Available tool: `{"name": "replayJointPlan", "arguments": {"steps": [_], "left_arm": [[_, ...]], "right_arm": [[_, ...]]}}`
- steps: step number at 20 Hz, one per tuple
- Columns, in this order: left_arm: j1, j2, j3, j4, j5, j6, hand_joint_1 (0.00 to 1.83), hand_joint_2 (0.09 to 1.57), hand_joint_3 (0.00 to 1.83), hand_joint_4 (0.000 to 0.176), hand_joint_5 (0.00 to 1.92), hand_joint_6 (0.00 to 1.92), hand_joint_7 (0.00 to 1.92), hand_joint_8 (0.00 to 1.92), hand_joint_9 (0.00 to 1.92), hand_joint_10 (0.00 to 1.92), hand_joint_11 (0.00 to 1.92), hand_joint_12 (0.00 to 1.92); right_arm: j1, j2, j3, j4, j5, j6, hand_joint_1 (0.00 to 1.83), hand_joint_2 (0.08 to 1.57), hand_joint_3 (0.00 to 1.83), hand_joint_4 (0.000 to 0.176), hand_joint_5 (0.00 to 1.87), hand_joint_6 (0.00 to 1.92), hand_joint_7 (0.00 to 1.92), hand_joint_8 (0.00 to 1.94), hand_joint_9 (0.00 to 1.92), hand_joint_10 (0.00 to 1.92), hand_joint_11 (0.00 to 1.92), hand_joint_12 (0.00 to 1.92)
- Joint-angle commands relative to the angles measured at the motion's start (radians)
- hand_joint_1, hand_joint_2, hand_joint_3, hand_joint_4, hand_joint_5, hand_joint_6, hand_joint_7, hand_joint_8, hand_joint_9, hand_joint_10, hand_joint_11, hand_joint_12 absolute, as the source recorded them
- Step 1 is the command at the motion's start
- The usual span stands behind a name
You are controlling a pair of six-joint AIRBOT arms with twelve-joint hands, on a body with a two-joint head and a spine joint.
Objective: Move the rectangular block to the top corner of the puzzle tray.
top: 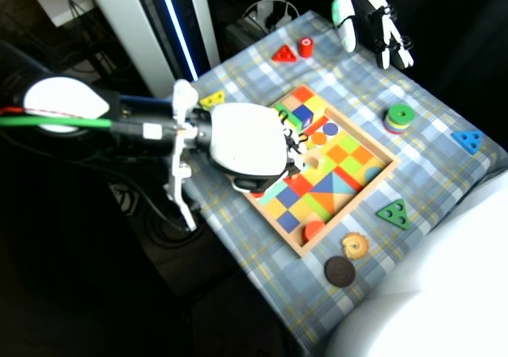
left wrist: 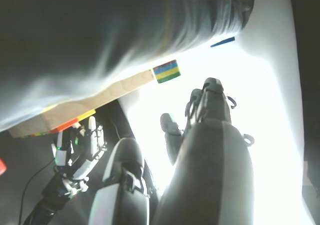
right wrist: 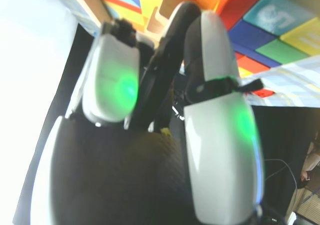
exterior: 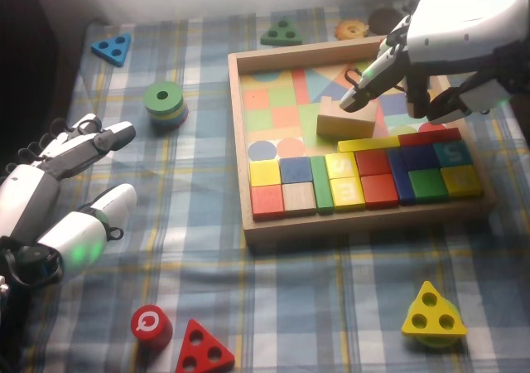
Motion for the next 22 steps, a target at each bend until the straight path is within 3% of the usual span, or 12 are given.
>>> {"name": "replayJointPlan", "arguments": {"steps": [1,3,10,11,12,13,14,15,17,22], "left_arm": [[-0.005,0.005,0.007,0.041,-0.118,-0.006,0.68,1.37,0.0,0.041,0.49,0.01,0.15,0.0,0.12,0.01,0.0,0.0],[-0.005,0.005,0.007,0.042,-0.117,-0.006,0.71,1.37,0.0,0.03,0.49,0.0,0.15,0.0,0.11,0.0,0.0,0.0],[-0.006,0.005,0.006,0.042,-0.116,-0.007,0.7,1.38,0.0,0.051,0.47,0.0,0.15,0.0,0.1,0.0,0.0,0.0],[-0.006,0.005,0.006,0.042,-0.116,-0.007,0.71,1.38,0.0,0.043,0.48,0.0,0.15,0.0,0.1,0.0,0.0,0.0],[-0.006,0.005,0.006,0.042,-0.116,-0.007,0.71,1.38,0.0,0.043,0.48,0.0,0.15,0.0,0.1,0.0,0.0,0.0],[-0.006,0.005,0.006,0.042,-0.116,-0.007,0.69,1.38,0.0,0.054,0.48,0.0,0.15,0.0,0.1,0.0,0.0,0.0],[-0.006,0.005,0.006,0.042,-0.115,-0.007,0.69,1.38,0.0,0.055,0.49,0.0,0.15,0.0,0.11,0.0,0.0,0.0],[-0.006,0.005,0.005,0.042,-0.116,-0.007,0.68,1.38,0.0,0.054,0.48,0.0,0.16,0.0,0.11,0.0,0.0,0.0],[-0.006,0.006,0.005,0.042,-0.116,-0.007,0.69,1.38,0.0,0.053,0.5,0.01,0.17,0.0,0.13,0.01,0.0,0.0],[-0.006,0.006,0.005,0.042,-0.112,-0.007,0.71,1.38,0.0,0.049,0.48,0.0,0.17,0.0,0.11,0.0,0.0,0.0]], "right_arm": [[0.017,-0.005,0.005,0.034,0.019,0.002,1.53,1.21,0.02,0.0,0.56,0.0,1.35,1.94,1.49,1.92,1.54,1.92],[0.017,-0.013,0.014,0.017,0.015,0.007,1.54,1.21,0.01,0.0,0.56,0.0,1.35,1.94,1.5,1.92,1.55,1.92],[0.014,-0.027,0.033,-0.02,-0.001,0.029,1.57,1.19,0.0,0.0,0.58,0.01,1.36,1.94,1.52,1.92,1.57,1.92],[0.011,-0.027,0.036,-0.02,-0.004,0.03,1.55,1.2,0.0,0.011,0.59,0.01,1.36,1.94,1.52,1.92,1.58,1.92],[0.006,-0.027,0.038,-0.021,-0.006,0.032,1.55,1.2,0.0,0.011,0.59,0.01,1.36,1.94,1.52,1.92,1.58,1.92],[0.001,-0.027,0.04,-0.024,-0.008,0.034,1.51,1.23,0.01,0.036,0.58,0.0,1.3,1.94,1.49,1.92,1.55,1.92],[-0.003,-0.027,0.041,-0.026,-0.011,0.035,1.5,1.23,0.01,0.033,0.59,0.0,1.28,1.94,1.46,1.92,1.53,1.92],[-0.007,-0.027,0.043,-0.029,-0.014,0.037,1.46,1.23,0.01,0.045,0.59,0.0,1.28,1.94,1.46,1.92,1.52,1.92],[-0.007,-0.025,0.045,-0.045,-0.022,0.047,1.52,1.22,0.0,0.0,0.59,0.0,1.33,1.94,1.51,1.92,1.56,1.92],[-0.007,-0.02,0.063,-0.073,-0.059,0.067,1.54,1.21,0.0,0.0,0.54,0.0,1.32,1.94,1.51,1.92,1.53,1.92]]}}
